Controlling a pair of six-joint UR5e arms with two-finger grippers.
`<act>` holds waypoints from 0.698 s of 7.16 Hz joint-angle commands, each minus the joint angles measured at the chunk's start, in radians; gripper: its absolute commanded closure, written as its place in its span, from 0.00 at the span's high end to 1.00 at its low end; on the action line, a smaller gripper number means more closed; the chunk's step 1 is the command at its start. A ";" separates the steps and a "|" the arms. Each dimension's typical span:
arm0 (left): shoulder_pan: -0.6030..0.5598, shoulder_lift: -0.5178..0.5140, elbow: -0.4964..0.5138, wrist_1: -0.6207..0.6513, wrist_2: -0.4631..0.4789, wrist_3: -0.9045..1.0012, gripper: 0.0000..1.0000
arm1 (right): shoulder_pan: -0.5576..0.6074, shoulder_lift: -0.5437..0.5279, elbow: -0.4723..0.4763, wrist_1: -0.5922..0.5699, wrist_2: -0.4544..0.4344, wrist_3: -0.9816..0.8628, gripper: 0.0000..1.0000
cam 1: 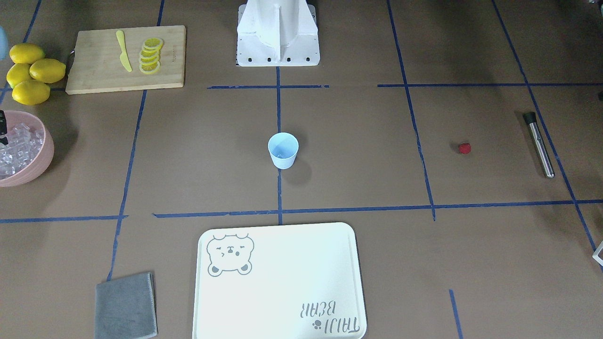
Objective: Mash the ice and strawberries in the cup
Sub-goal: 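Grasp another ice cube from the bowl with the right gripper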
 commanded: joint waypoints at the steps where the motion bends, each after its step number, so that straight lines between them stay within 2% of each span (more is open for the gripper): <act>1: 0.000 0.001 0.000 -0.001 0.000 0.000 1.00 | 0.013 -0.035 0.112 -0.017 0.012 0.022 0.00; 4: 0.000 0.001 -0.003 -0.001 0.000 0.000 1.00 | 0.006 -0.020 0.258 -0.034 0.120 0.340 0.00; 5: 0.000 0.001 -0.005 -0.001 0.000 0.000 1.00 | 0.002 0.047 0.271 -0.030 0.171 0.496 0.00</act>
